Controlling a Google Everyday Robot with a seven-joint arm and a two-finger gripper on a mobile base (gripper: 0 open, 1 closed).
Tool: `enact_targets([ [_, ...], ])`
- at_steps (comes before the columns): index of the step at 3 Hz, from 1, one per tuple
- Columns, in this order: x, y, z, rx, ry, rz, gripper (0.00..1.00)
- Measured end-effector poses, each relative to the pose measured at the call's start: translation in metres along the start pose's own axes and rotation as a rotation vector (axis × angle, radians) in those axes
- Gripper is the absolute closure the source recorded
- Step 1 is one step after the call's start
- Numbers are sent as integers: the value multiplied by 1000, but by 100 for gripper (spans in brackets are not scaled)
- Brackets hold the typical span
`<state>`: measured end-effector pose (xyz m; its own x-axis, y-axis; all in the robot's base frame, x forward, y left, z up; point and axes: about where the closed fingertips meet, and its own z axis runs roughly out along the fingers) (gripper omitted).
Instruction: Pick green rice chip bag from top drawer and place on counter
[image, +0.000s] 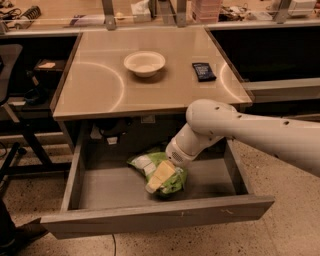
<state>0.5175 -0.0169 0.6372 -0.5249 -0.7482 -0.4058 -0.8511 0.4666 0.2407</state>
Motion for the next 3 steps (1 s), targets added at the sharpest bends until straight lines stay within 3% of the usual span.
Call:
enact_targets([
  [1,-4,-2,17,-19,14,13,0],
  [2,-6,-5,32,-32,26,26,8],
  [3,-7,-5,33,-34,28,27,32],
])
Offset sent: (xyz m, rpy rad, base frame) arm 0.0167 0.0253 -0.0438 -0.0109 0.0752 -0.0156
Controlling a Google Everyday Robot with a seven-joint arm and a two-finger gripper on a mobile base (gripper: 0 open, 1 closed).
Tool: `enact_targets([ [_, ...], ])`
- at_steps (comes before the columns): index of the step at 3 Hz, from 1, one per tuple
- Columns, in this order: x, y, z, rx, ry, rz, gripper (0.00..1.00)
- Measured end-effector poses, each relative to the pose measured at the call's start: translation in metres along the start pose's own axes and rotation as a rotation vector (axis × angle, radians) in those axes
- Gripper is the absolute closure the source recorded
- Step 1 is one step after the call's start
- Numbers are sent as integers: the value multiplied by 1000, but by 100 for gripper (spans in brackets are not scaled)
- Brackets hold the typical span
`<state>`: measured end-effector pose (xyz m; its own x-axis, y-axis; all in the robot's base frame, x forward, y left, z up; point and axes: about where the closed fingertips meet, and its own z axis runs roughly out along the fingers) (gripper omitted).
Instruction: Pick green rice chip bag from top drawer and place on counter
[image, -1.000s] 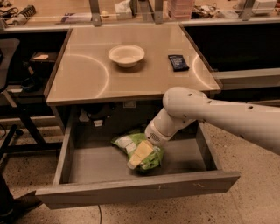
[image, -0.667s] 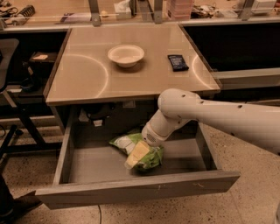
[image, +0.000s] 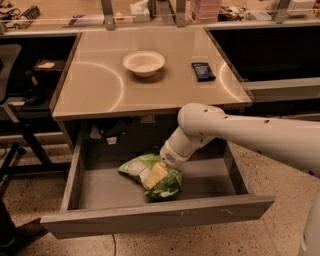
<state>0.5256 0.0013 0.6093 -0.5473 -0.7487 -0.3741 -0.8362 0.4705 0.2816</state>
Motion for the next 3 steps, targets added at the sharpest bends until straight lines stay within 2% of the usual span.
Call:
enact_targets([
  [3,-1,4,-2,-4,2,-15,99],
])
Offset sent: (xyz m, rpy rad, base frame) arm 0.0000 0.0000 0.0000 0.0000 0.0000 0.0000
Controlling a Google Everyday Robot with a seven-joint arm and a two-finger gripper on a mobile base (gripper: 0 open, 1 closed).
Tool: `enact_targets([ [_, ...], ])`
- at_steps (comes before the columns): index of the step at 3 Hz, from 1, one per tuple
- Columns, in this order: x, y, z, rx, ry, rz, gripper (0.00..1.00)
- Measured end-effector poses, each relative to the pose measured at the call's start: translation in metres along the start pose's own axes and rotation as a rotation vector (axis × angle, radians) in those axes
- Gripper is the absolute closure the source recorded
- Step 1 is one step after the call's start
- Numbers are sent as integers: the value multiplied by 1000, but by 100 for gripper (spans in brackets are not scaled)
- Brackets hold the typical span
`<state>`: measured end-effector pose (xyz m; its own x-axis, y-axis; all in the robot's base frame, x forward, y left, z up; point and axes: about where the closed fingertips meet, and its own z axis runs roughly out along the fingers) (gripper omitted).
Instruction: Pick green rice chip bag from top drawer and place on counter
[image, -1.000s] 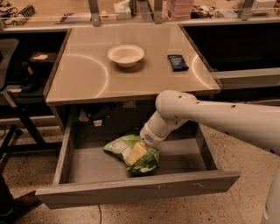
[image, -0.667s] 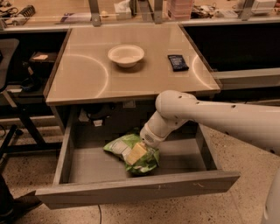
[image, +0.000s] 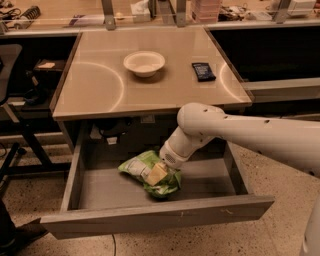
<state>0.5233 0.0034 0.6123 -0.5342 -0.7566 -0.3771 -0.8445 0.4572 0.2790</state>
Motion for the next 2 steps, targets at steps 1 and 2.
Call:
enact_targets([
  [1,-8,18,-23,-17,-5,-40,100],
  [2,-14,41,-53,4,6,-73,100],
])
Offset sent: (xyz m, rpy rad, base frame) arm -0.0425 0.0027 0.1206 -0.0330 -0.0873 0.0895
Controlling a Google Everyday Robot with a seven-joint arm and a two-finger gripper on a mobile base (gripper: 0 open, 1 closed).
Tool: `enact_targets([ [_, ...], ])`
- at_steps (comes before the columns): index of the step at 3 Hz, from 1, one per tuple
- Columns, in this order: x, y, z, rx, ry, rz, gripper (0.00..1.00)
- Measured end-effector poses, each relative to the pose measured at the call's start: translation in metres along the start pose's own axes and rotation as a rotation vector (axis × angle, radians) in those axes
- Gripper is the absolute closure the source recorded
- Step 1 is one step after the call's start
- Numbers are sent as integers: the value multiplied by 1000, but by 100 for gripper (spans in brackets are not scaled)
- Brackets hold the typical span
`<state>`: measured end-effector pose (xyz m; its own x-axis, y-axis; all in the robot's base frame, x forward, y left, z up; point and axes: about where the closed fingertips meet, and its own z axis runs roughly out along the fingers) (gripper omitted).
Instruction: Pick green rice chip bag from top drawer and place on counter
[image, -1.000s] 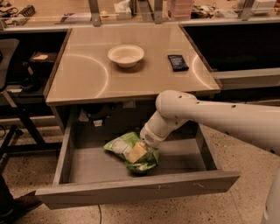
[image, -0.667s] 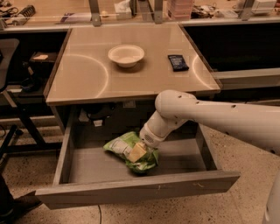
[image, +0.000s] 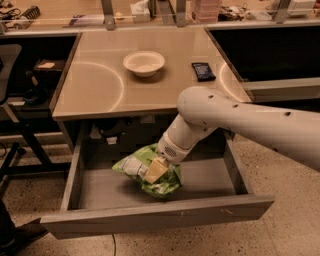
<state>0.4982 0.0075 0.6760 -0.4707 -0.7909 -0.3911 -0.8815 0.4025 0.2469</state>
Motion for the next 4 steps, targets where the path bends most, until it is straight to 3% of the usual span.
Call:
enact_targets([
  [2,-16,42,-67,32,-29,-71,100],
  [4,-59,77,-132,82,-86,-190,100],
])
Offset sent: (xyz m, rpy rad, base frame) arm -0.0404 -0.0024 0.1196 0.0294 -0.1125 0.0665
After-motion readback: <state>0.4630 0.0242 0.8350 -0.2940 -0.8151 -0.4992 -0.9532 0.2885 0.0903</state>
